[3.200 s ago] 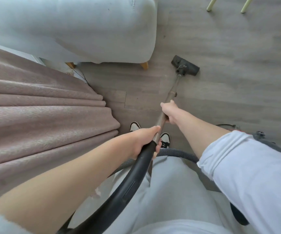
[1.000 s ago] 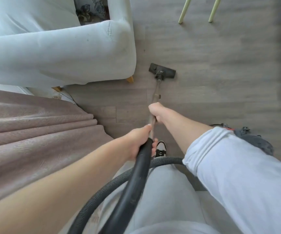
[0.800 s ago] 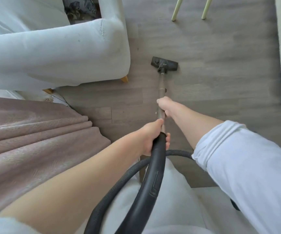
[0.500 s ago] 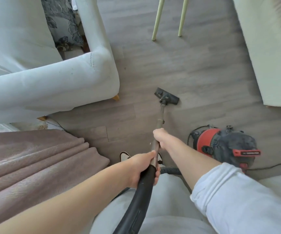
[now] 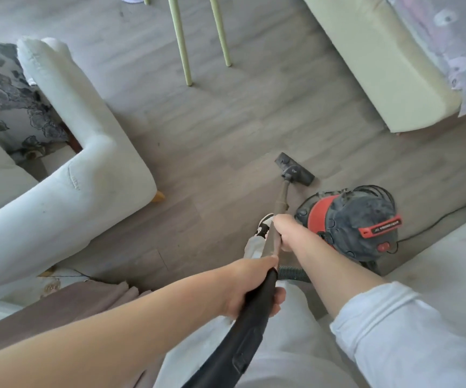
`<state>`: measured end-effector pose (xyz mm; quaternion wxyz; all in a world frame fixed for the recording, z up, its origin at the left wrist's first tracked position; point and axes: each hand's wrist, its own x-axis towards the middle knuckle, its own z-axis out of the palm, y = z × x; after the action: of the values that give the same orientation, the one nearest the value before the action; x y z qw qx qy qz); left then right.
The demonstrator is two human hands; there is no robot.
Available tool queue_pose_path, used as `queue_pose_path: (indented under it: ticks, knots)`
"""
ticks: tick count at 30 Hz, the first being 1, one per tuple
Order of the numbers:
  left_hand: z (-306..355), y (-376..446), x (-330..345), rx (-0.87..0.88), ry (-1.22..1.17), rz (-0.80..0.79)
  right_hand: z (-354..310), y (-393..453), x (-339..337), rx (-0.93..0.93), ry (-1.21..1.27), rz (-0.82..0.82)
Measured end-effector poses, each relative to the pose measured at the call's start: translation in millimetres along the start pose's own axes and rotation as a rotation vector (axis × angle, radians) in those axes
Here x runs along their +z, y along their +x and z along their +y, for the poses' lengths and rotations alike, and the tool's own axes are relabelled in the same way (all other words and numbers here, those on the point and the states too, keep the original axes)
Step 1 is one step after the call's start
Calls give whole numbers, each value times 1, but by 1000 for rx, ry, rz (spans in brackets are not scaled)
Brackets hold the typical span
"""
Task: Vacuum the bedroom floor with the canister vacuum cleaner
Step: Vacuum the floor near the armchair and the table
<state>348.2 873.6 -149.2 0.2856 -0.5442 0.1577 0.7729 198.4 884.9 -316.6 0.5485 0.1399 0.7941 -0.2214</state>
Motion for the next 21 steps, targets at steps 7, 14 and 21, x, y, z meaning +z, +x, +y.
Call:
queue_pose_path:
  ticks: [7,14,21]
  knots:
    - [158,33,52,20,85,103,-131,60,-71,-34,181,9]
    - [287,73,109,22,256,158,-228,101,-137,36,377,55]
    - [370,90,93,56,272,203,-291,124,-134,133,497,-55]
